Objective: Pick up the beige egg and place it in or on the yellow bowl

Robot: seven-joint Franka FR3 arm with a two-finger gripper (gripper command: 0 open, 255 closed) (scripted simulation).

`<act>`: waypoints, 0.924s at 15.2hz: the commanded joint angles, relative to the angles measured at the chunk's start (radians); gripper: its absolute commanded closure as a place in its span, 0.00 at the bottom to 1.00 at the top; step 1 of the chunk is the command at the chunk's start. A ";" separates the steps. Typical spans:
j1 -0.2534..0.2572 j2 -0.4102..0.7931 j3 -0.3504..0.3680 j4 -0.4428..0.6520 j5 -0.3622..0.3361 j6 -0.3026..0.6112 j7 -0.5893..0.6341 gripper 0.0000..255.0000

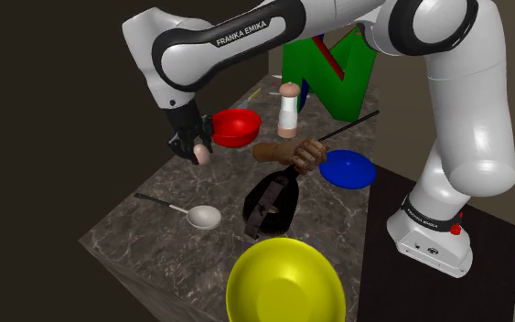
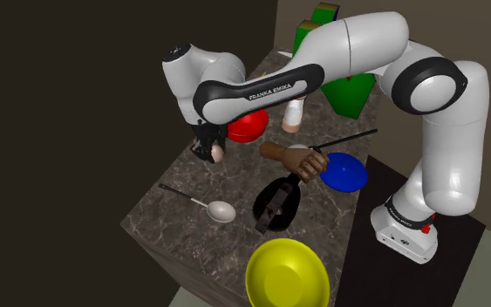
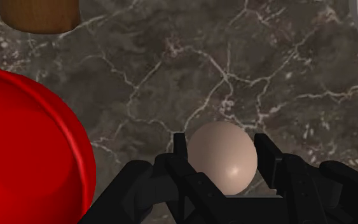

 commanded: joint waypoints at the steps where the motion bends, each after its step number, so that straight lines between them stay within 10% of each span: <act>1: 0.001 -0.005 0.001 0.021 0.003 -0.026 -0.003 1.00; 14: 0.024 -0.003 0.006 0.202 0.005 -0.202 -0.013 1.00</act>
